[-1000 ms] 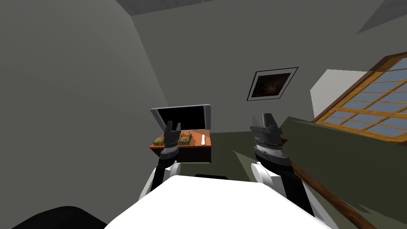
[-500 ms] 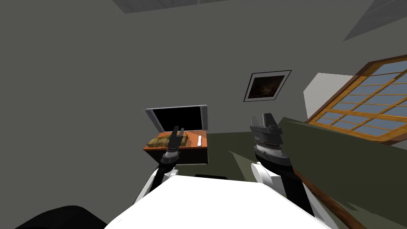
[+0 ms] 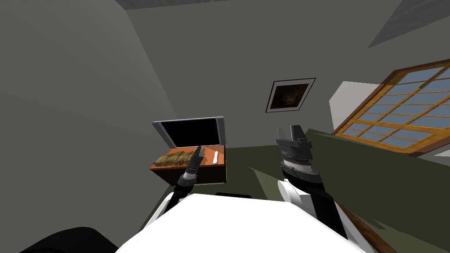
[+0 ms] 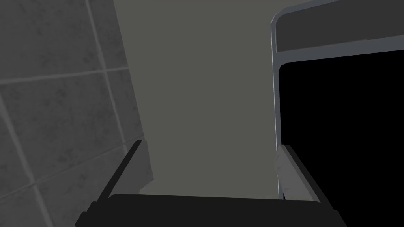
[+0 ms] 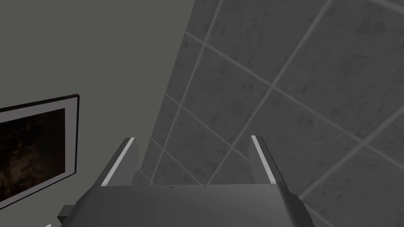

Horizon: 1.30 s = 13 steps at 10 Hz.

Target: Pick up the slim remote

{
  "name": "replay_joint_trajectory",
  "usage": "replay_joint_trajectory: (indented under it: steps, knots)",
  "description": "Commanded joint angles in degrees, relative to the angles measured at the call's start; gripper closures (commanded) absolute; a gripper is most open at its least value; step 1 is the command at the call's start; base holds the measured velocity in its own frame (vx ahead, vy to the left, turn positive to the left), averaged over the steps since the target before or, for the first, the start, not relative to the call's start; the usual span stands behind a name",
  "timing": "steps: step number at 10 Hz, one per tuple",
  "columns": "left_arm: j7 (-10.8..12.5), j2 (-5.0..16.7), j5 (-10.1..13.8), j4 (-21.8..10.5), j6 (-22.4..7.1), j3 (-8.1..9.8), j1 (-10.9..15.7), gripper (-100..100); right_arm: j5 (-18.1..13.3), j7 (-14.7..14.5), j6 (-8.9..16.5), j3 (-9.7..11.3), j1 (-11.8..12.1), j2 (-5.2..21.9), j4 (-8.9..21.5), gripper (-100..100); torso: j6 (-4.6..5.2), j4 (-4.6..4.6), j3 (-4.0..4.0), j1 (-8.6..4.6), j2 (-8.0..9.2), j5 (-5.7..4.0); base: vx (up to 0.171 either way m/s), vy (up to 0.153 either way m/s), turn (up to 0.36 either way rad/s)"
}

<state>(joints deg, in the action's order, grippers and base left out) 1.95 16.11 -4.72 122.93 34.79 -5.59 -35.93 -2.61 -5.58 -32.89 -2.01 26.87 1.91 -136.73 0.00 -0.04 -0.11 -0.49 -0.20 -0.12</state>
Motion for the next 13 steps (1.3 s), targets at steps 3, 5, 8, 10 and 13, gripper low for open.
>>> replay_joint_trajectory:
  steps: [3,5,8,10,13]
  knots:
    - [-0.3,5.27,0.36,-5.05,0.3,-0.94,-2.18,-100,0.0,0.0,0.0,0.0,0.0,0.0,0.0,0,0.01,-0.02,-0.05,-0.17,-0.08,-0.02,0.08,-0.152,-0.056]
    - [-0.92,9.26,0.74,-8.86,0.18,-2.34,-4.32,-100,0.0,0.0,0.0,0.0,0.0,0.0,0.0,0,0.01,-0.03,-0.07,-0.02,-0.13,0.0,0.105,-0.146,-0.1]
    - [-1.3,12.2,0.98,-12.43,0.0,-3.17,-5.34,-100,0.0,0.0,0.0,0.0,0.0,0.0,0.0,0,-0.01,-0.02,-0.05,0.03,-0.08,0.0,0.083,-0.112,-0.04]
    - [-1.75,14.49,1.25,-15.06,-0.26,-4.08,-6.32,-100,0.0,0.0,0.0,0.0,0.0,0.0,0.0,0,0.0,-0.04,-0.1,0.07,-0.18,0.01,0.101,-0.102,-0.065]
    - [-2.81,19.01,1.92,-20.11,-1.08,-6.12,-8.12,-100,0.0,0.0,0.0,-0.01,0.0,0.01,0.0,0,-0.01,-0.02,-0.04,0.16,-0.06,0.03,0.087,-0.092,-0.079]
